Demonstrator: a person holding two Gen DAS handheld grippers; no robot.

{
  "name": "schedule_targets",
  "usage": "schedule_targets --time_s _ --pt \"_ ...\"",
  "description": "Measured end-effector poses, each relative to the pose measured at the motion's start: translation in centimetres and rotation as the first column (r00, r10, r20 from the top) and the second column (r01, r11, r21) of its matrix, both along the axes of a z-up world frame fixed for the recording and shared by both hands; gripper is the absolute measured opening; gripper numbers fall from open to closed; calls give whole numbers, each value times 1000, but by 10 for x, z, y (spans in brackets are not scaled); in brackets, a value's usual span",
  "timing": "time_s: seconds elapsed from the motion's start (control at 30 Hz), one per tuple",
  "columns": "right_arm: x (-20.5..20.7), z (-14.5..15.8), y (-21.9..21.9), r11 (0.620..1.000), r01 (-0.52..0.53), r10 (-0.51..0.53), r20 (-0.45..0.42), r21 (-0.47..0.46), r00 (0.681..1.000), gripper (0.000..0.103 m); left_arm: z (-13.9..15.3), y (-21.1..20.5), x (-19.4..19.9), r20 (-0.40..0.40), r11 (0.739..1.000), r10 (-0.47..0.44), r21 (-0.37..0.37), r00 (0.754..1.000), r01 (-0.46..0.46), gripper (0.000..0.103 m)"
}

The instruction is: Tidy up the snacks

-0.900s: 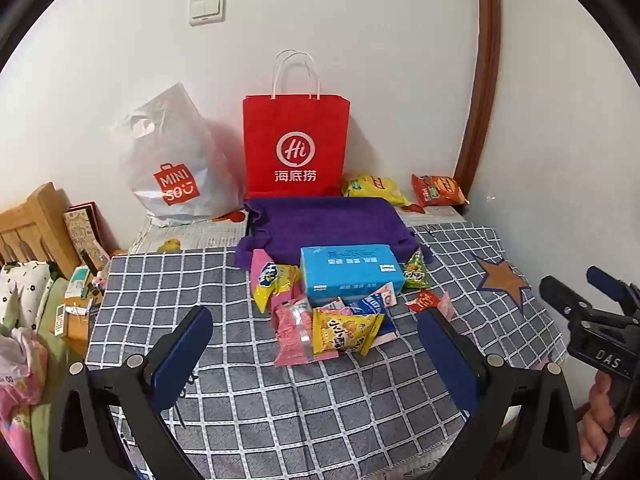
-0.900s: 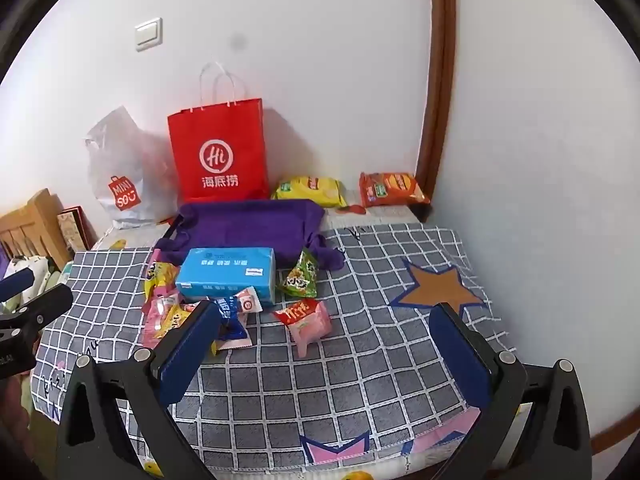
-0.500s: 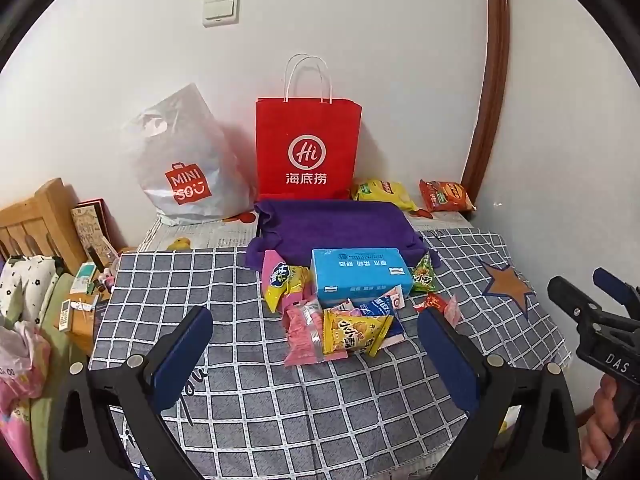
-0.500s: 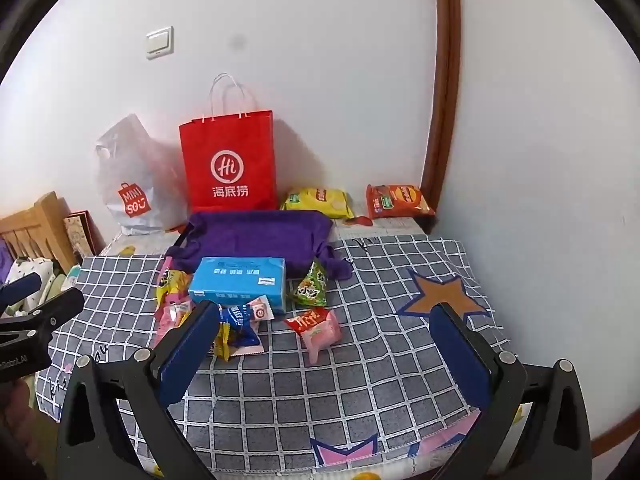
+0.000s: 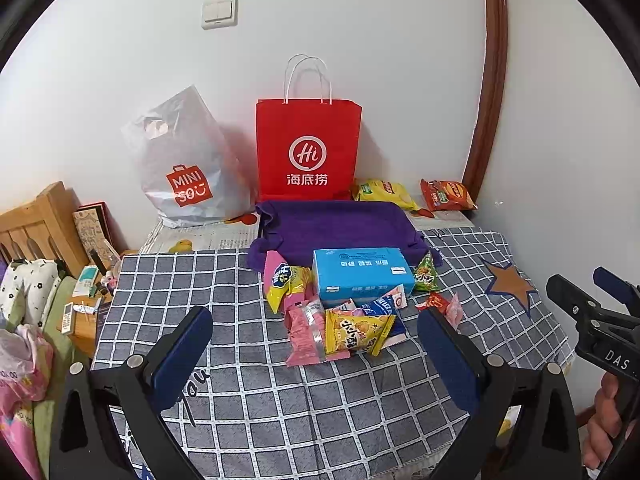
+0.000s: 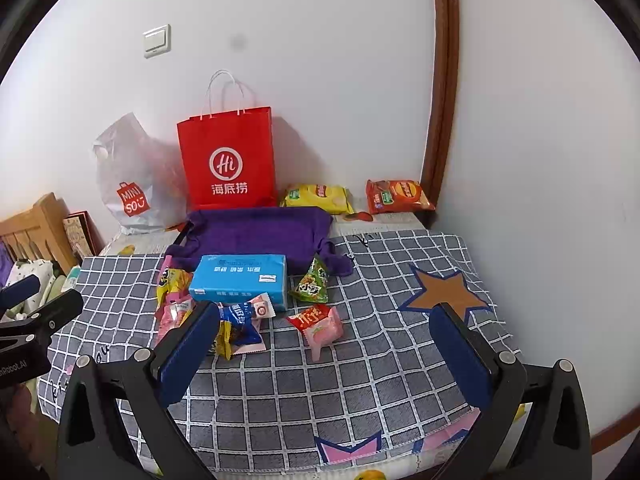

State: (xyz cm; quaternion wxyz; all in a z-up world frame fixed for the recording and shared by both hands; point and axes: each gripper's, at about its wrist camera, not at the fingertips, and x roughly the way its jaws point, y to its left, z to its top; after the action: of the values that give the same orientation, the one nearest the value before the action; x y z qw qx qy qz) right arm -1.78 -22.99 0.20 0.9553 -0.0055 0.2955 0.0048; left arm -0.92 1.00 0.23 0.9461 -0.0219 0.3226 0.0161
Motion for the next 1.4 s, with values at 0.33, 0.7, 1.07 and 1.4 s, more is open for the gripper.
schedule_targets --time_s 0.33,0.7,1.07,1.4 --pt "-2 1 2 1000 -3 3 2 -3 1000 103 2 0 0 1 1000 -4 -5 1000 4 102" --pt "-2 2 3 1000 -8 8 1 -4 1000 103 4 1 0 -1 1000 -5 -9 1000 5 102" --pt "-2 2 4 1000 -13 13 2 -9 1000 103 3 2 -1 3 1000 -4 -7 1000 4 102" --pt "-1 3 5 1000 -13 13 7 -13 1000 103 2 2 -1 5 1000 -5 -5 1000 5 102"
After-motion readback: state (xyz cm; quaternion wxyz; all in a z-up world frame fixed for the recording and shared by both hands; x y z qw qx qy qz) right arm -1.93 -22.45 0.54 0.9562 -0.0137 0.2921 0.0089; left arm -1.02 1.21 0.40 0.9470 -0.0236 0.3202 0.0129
